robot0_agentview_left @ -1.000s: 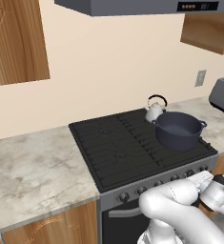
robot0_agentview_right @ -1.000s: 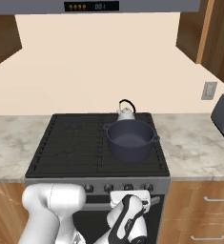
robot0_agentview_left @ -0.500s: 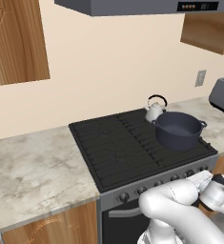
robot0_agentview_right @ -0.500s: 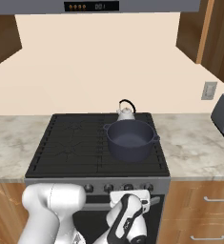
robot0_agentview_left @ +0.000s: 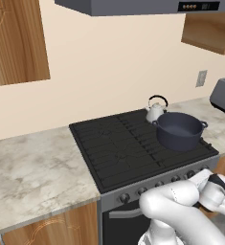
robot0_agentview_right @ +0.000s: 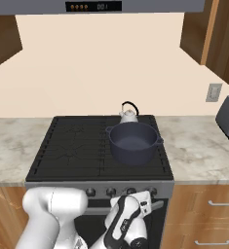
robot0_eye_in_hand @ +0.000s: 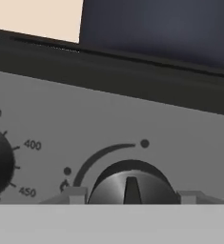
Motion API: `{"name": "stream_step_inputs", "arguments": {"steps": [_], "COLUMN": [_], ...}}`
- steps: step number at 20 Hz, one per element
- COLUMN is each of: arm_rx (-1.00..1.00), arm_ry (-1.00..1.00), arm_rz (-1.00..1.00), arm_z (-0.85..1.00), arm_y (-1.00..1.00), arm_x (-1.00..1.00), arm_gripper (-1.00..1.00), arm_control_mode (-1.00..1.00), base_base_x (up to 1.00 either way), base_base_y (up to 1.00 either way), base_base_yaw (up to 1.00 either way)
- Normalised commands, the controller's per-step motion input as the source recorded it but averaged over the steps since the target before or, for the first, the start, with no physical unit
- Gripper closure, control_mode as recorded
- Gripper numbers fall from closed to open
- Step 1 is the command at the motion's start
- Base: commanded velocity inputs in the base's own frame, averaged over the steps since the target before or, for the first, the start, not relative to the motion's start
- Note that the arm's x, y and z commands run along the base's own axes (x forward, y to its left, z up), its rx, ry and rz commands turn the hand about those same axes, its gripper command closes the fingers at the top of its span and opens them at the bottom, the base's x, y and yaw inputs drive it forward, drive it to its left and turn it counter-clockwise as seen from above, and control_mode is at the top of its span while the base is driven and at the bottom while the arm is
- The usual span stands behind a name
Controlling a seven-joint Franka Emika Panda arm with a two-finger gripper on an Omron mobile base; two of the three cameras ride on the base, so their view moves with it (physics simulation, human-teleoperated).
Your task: Pick the kettle from the cabinet and place it on a stove burner. Then pick the pot from the counter and place it on another stove burner. Finally, turn both burners on.
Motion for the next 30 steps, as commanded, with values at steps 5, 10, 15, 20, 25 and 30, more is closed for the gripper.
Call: {"name": "stream_step_inputs", "arguments": {"steps": [5, 10, 15, 20, 25, 30], "arm_rx": [-0.32, -0.31, -0.31, -0.31, -0.32, -0.24], "arm_ry": [-0.05, -0.06, -0.08, -0.08, -0.07, -0.03], "arm_rz": [0.01, 0.05, 0.07, 0.07, 0.07, 0.04], "arm_z": [0.06, 0.01, 0.00, 0.00, 0.00, 0.00], "arm_y": [0.00, 0.00, 0.00, 0.00, 0.00, 0.02], "arm_x": [-0.04, 0.00, 0.00, 0.00, -0.02, -0.06], "arm_gripper": [1.00, 1.00, 1.00, 1.00, 1.00, 1.00], "arm_control_mode": [-1.00, -1.00, -1.00, -1.00, -1.00, -1.00], "base_base_x": [0.00, 0.00, 0.00, 0.00, 0.00, 0.00], "base_base_y": [0.00, 0.00, 0.00, 0.00, 0.00, 0.00], "base_base_yaw": [0.00, 0.00, 0.00, 0.00, 0.00, 0.00]}}
